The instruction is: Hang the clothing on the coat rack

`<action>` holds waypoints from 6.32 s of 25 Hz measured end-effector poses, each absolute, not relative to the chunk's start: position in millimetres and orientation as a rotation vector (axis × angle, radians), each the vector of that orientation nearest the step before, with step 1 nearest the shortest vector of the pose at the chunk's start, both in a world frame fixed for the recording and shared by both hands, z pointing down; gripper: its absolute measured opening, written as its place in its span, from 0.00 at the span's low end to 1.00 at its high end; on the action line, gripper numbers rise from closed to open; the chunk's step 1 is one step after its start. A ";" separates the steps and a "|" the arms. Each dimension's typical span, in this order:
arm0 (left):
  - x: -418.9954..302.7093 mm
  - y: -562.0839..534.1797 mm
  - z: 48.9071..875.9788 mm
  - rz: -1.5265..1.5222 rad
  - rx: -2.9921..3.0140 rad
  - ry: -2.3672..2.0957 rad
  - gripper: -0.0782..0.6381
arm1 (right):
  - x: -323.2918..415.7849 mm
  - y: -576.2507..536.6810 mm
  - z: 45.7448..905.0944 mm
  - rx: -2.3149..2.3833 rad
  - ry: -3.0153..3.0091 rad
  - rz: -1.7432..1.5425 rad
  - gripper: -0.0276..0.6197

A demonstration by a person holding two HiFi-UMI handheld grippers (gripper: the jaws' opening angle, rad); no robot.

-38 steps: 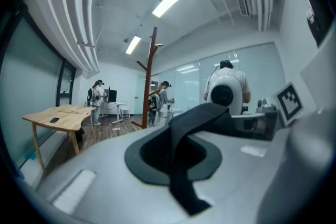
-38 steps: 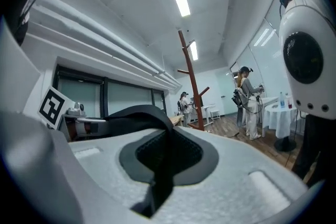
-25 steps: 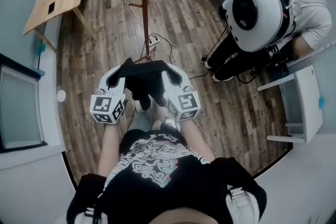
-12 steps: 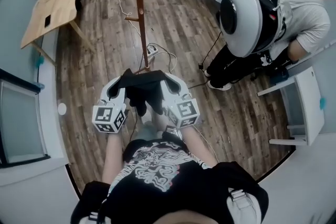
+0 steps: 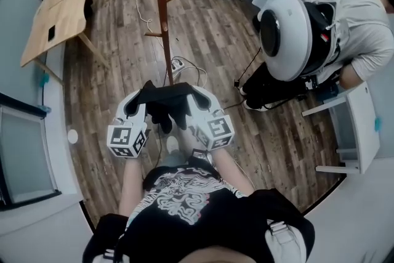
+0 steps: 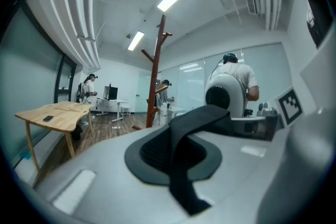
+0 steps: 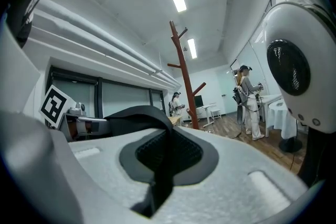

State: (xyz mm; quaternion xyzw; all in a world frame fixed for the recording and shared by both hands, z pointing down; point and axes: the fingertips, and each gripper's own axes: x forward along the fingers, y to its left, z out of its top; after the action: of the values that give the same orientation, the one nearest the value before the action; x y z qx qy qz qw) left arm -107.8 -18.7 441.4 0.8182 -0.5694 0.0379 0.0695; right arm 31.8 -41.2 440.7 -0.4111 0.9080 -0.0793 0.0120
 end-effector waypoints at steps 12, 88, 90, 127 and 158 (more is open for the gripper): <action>-127.8 -90.1 431.1 0.084 2.504 -1.642 0.11 | 10.6 -108.8 428.3 -1.324 2.806 -0.243 0.07; -164.0 -294.4 393.7 -0.026 2.539 -1.535 0.12 | -18.3 -316.7 377.0 -1.302 2.762 -0.077 0.07; -164.5 -298.8 393.0 -0.021 2.540 -1.534 0.12 | -18.6 -322.5 376.0 -1.311 2.766 -0.084 0.07; -165.5 -362.3 471.9 0.093 2.422 -1.467 0.12 | -20.9 -382.2 456.0 -1.312 2.841 -0.268 0.07; -148.6 -346.2 515.0 0.081 2.403 -1.357 0.12 | -21.3 -367.4 492.9 -1.263 2.820 -0.406 0.07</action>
State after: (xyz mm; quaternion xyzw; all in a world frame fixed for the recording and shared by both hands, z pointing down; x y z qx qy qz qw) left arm -148.6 -346.2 515.0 0.8546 -0.4826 0.0286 0.1895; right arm -21.3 -367.4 492.9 -0.4053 0.9047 -0.1303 0.0127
